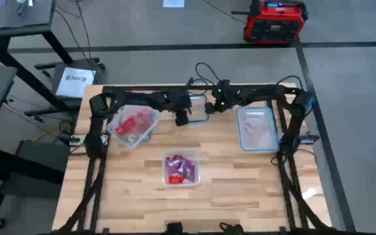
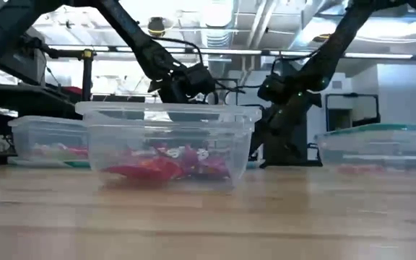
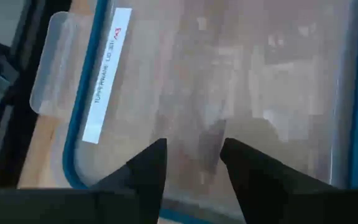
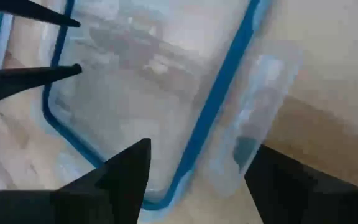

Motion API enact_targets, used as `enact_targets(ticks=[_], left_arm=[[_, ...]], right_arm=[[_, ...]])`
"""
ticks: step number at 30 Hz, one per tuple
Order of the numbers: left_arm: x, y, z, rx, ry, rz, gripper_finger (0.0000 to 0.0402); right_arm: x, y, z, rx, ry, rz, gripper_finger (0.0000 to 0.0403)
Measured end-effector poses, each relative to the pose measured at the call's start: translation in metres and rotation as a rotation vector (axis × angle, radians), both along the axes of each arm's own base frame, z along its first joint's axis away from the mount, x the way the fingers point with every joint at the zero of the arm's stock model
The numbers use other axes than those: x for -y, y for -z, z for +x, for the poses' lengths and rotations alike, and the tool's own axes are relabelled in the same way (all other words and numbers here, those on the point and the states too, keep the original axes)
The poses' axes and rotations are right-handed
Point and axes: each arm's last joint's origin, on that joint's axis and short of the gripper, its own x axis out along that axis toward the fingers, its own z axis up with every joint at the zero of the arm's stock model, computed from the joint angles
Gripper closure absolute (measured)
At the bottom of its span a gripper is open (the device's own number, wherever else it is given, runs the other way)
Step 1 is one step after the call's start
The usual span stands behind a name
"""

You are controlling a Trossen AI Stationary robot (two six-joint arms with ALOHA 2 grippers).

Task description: Sort candy

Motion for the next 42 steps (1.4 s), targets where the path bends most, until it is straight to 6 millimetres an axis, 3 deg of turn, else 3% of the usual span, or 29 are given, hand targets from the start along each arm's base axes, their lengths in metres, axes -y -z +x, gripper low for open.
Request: enact_targets(ticks=[4, 11, 16, 21, 25, 32, 38, 42], left_arm=[[0.000, 0.001, 0.000, 0.000, 0.003, -0.004, 0.0250], [0.001, 0.001, 0.000, -0.001, 0.006, -0.007, 0.0250], [0.006, -0.011, 0.003, -0.027, 0.003, -0.034, 0.0250], [0.015, -0.060, 0.006, -0.003, -0.018, -0.016, 0.0250], [0.028, -0.116, 0.001, 0.083, -0.034, 0.025, 0.0250], [0.054, -0.188, -0.027, 0.244, -0.067, 0.028, 0.0250], [0.081, -0.222, -0.055, 0.300, -0.073, -0.005, 0.0250], [0.098, -0.236, -0.066, 0.344, -0.065, -0.030, 0.0250]], right_arm=[[0.000, 0.002, 0.000, -0.008, -0.006, 0.003, 0.0213], [0.000, 0.004, -0.002, -0.041, -0.031, -0.039, 0.0370], [-0.001, 0.003, -0.001, -0.061, -0.076, -0.094, 0.0389], [-0.012, -0.013, -0.003, -0.090, -0.154, -0.146, 0.0399], [-0.025, -0.049, -0.004, -0.056, -0.194, -0.281, 0.0400], [-0.066, -0.118, -0.016, 0.036, -0.293, -0.521, 0.0401], [-0.112, -0.163, -0.028, 0.130, -0.376, -0.693, 0.0402], [-0.144, -0.176, -0.029, 0.180, -0.469, -0.787, 0.0402]])
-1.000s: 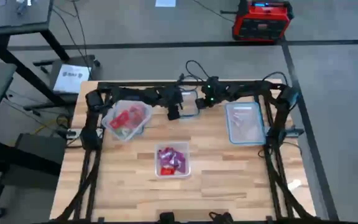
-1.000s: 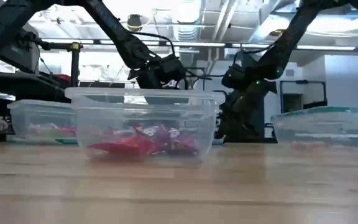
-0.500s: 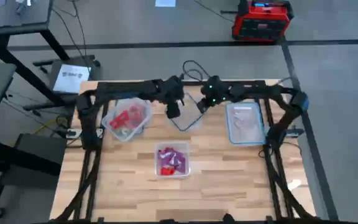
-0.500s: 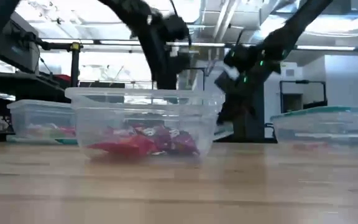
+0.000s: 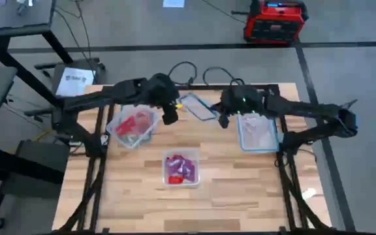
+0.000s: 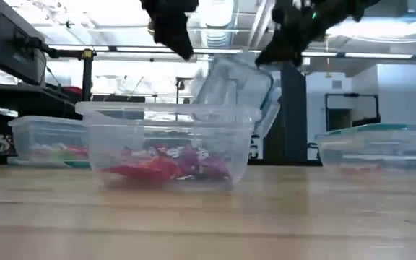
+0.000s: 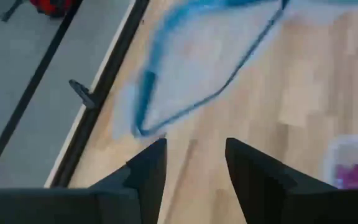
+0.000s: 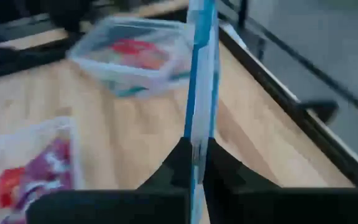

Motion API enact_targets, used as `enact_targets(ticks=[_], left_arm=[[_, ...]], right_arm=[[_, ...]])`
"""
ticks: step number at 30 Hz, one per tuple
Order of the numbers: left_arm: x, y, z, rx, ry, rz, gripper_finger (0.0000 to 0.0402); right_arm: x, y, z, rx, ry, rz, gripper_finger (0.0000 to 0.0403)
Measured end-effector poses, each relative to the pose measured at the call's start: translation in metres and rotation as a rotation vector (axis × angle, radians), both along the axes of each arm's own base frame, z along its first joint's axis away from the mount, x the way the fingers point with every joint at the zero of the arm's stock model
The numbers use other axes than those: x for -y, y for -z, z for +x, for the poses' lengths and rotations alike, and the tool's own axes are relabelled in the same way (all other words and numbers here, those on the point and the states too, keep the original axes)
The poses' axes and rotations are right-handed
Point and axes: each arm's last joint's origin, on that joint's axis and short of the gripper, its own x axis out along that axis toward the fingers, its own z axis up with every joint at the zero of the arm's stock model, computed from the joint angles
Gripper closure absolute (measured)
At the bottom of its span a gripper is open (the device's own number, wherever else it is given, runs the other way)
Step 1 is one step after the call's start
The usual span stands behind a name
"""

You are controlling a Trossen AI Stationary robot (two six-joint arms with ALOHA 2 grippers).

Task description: Sort candy

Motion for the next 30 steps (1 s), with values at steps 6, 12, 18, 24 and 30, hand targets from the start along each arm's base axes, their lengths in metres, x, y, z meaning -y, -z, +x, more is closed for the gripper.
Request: enact_targets(ticks=[6, 12, 18, 24, 30], left_arm=[[0.021, -0.004, 0.001, 0.001, 0.086, 0.011, 0.0250], [0.031, 0.003, 0.001, -0.066, 0.124, 0.003, 0.0250], [0.035, 0.022, 0.001, -0.123, 0.153, -0.029, 0.0250], [0.034, 0.038, 0.013, -0.154, 0.171, -0.033, 0.0255], [0.039, 0.044, 0.022, -0.158, 0.225, -0.020, 0.0355]], right_arm=[[-0.030, -0.003, 0.003, 0.002, -0.077, -0.051, 0.0403], [-0.041, -0.002, 0.006, -0.003, -0.096, -0.066, 0.0403], [-0.041, -0.002, 0.005, 0.002, -0.099, -0.067, 0.0403], [-0.041, -0.003, 0.005, 0.001, -0.100, -0.066, 0.0403], [-0.047, -0.002, 0.005, -0.001, -0.129, -0.068, 0.0399]])
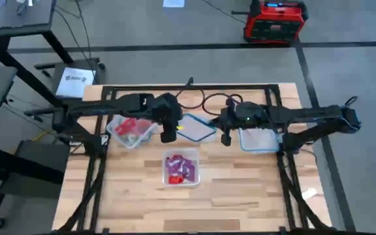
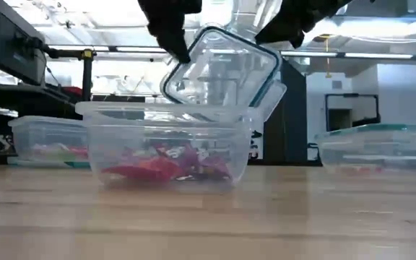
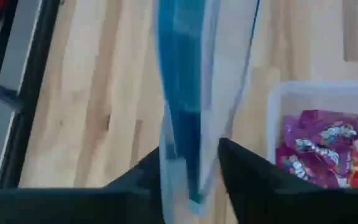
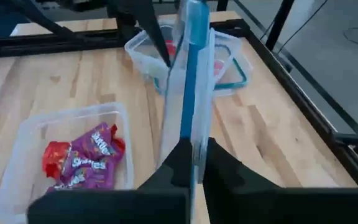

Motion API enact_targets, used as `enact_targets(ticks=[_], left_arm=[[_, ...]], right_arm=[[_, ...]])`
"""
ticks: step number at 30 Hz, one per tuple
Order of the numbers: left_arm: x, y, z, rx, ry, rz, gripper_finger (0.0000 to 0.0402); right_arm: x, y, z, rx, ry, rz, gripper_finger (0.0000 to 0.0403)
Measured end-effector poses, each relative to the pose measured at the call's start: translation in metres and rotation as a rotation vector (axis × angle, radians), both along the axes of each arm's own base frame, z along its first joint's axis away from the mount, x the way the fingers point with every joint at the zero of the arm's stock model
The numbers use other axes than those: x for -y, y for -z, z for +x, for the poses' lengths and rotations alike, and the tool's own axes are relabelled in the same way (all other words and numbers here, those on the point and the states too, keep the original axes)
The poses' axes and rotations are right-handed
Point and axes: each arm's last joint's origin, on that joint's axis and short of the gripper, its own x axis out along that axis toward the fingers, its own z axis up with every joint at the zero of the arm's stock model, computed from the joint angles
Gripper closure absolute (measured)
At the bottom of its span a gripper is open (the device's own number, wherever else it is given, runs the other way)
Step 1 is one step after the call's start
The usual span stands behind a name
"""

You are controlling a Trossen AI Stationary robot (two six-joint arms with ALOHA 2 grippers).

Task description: Sort candy

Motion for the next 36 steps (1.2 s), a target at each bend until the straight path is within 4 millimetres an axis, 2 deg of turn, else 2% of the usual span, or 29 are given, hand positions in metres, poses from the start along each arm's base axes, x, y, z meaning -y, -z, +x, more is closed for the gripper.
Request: enact_targets(ticks=[2, 6, 10, 14, 21, 25, 28, 32, 36], left_arm=[[0.002, 0.000, -0.001, -0.009, 0.012, -0.002, 0.0382], [0.011, -0.006, -0.005, 0.001, 0.011, 0.029, 0.0383], [0.025, -0.016, -0.015, -0.039, -0.022, 0.039, 0.0383], [0.047, -0.025, -0.026, -0.121, -0.091, 0.131, 0.0384], [0.095, -0.034, -0.039, -0.088, -0.161, 0.126, 0.0386], [0.129, -0.028, -0.040, -0.071, -0.126, 0.131, 0.0386], [0.153, -0.018, -0.041, -0.086, -0.092, 0.173, 0.0386], [0.182, -0.005, -0.041, -0.084, -0.020, 0.333, 0.0386], [0.202, 0.008, -0.039, -0.072, 0.013, 0.498, 0.0386]], right_arm=[[-0.003, 0.000, 0.000, 0.003, -0.014, -0.010, 0.0389], [-0.012, -0.004, 0.000, 0.009, -0.066, -0.061, 0.0364], [-0.021, -0.015, 0.001, 0.027, -0.110, -0.074, 0.0353], [-0.032, -0.033, -0.003, 0.000, -0.170, -0.092, 0.0351], [-0.052, -0.048, -0.020, -0.166, -0.223, -0.071, 0.0350], [-0.076, -0.047, -0.032, -0.200, -0.325, -0.078, 0.0349], [-0.095, -0.047, -0.039, -0.197, -0.334, -0.086, 0.0349], [-0.122, -0.046, -0.050, -0.158, -0.321, -0.139, 0.0349], [-0.142, -0.031, -0.056, -0.138, -0.307, -0.159, 0.0349]])
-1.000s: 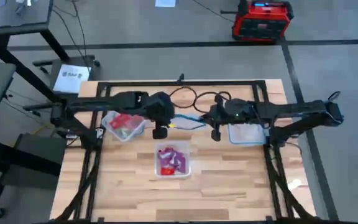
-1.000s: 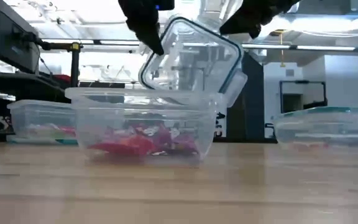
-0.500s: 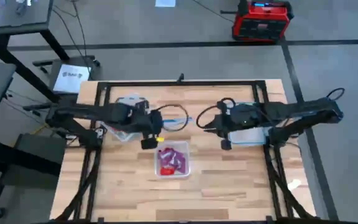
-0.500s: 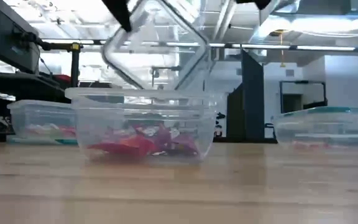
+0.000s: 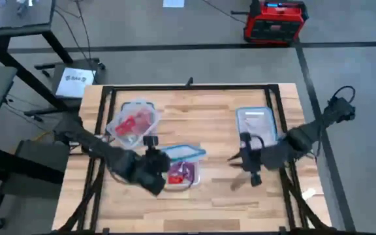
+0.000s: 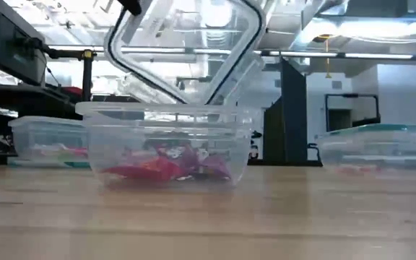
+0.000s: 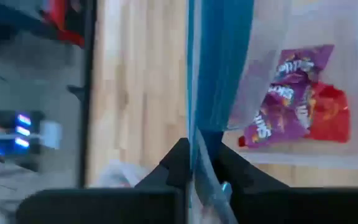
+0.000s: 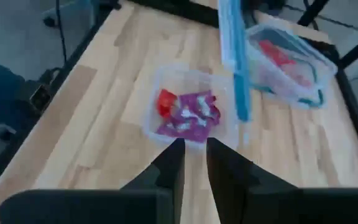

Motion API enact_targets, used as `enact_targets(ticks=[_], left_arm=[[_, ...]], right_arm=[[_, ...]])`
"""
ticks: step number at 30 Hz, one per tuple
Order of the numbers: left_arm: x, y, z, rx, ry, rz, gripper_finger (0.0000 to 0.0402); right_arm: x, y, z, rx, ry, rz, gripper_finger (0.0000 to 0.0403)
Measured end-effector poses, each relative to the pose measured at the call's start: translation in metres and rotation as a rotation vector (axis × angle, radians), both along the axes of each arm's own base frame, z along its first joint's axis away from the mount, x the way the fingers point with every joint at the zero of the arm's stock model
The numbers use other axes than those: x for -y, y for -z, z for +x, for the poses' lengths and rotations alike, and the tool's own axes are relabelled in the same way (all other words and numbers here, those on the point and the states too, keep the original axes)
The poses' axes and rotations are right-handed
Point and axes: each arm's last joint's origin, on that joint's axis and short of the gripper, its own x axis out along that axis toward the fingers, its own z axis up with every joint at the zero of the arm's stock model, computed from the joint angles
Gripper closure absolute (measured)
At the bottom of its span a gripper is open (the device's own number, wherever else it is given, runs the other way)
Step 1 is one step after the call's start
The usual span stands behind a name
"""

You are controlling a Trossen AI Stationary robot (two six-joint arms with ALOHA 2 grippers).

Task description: Sort candy

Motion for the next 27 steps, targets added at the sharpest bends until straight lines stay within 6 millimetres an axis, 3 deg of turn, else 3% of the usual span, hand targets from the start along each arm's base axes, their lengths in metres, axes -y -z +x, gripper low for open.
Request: enact_targets(ticks=[7, 14, 17, 21, 27], left_arm=[[0.033, 0.010, -0.003, 0.120, 0.027, 0.072, 0.0386], [0.056, 0.006, -0.012, 0.216, 0.068, -0.012, 0.0386], [0.060, 0.004, -0.014, 0.239, 0.072, -0.035, 0.0386], [0.061, 0.000, -0.014, 0.268, 0.073, -0.061, 0.0386], [0.058, -0.006, -0.016, 0.280, 0.072, -0.088, 0.0386]], right_arm=[[-0.010, 0.047, 0.004, 0.094, 0.160, 0.065, 0.0349], [-0.013, 0.100, 0.000, 0.347, 0.156, 0.201, 0.0349], [-0.010, 0.116, -0.002, 0.375, 0.142, 0.264, 0.0349], [-0.006, 0.123, 0.001, 0.349, 0.119, 0.246, 0.0349], [0.002, 0.116, 0.008, 0.421, 0.088, 0.073, 0.0336]])
